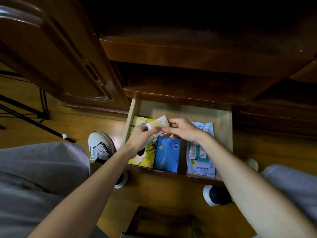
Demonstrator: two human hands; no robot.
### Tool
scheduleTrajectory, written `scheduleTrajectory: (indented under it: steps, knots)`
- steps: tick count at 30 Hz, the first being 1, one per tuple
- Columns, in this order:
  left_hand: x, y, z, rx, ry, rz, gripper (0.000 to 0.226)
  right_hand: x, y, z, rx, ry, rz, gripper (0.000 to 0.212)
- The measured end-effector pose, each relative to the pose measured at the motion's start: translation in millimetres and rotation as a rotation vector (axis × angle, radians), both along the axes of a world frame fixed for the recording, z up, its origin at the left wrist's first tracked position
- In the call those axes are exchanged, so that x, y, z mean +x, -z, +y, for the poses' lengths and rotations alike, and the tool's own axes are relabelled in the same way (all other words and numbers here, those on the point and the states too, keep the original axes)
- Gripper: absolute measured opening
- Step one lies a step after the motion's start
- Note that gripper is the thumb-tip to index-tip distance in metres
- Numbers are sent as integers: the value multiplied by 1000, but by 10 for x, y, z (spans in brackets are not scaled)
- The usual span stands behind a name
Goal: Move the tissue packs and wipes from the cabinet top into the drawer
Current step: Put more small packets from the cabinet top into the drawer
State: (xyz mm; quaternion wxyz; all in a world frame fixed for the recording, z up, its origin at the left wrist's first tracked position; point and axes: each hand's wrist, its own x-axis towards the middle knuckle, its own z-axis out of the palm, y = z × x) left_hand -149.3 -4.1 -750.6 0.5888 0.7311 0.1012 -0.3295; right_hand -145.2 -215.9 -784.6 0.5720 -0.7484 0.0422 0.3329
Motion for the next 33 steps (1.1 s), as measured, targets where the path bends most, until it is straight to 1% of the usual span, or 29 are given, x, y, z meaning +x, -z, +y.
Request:
scheduleTrajectory:
  steps: [1,2,4,5,7,8,10,12,14,16,18,20,21,23,26,27,29,30,31,32,33]
  knots:
    - [6,-4,-3,6,-26,41,19,-8,10,-15,8,56,-25,39]
    - [2,-5,-2,-2,-70,91,23,-5,32,-38,18,144,-39,37]
    - [-18,-23,25,-70,-193,188,32,-3,73,-111,-39,310,-54,44]
    - [-23,-25,46,-135,-272,232,33,0,109,-162,-105,375,-70,48]
    - [-6,-36,87,-292,-434,309,36,4,200,-240,-221,463,-89,52]
    - [14,-44,111,-336,-486,329,37,10,253,-257,-259,491,-87,52]
    - [50,-77,136,-317,-494,317,37,48,345,-248,-333,532,-80,48]
    - [70,-109,163,-274,-470,280,32,111,437,-194,-401,535,-77,43]
    - [82,-117,199,-287,-496,282,29,175,538,-134,-422,505,-71,36]
    - [75,-102,231,-322,-525,272,29,220,636,-84,-410,425,-28,31]
    - [76,-74,243,-326,-551,252,29,270,695,-66,-480,288,4,31]
    - [94,-59,242,-296,-563,225,34,344,717,-84,-628,140,-49,34]
    - [109,-54,237,-282,-562,210,37,384,719,-103,-658,94,-76,36]
    - [146,-52,207,-259,-561,183,43,452,715,-140,-684,21,-64,42]
    - [191,-44,123,-246,-545,177,44,450,734,-184,-862,-128,-7,59]
    - [200,-35,94,-243,-530,178,45,420,739,-181,-871,-131,18,63]
    - [212,7,48,-213,-492,167,45,344,735,-151,-821,-37,33,66]
    - [216,24,29,-196,-478,156,45,301,730,-129,-812,31,-21,63]
    - [221,37,7,-188,-473,146,45,265,712,-107,-804,109,-115,58]
    - [224,42,-15,-189,-473,134,44,238,670,-87,-740,194,-196,52]
    - [231,47,-36,-196,-477,121,44,222,598,-67,-590,270,-222,44]
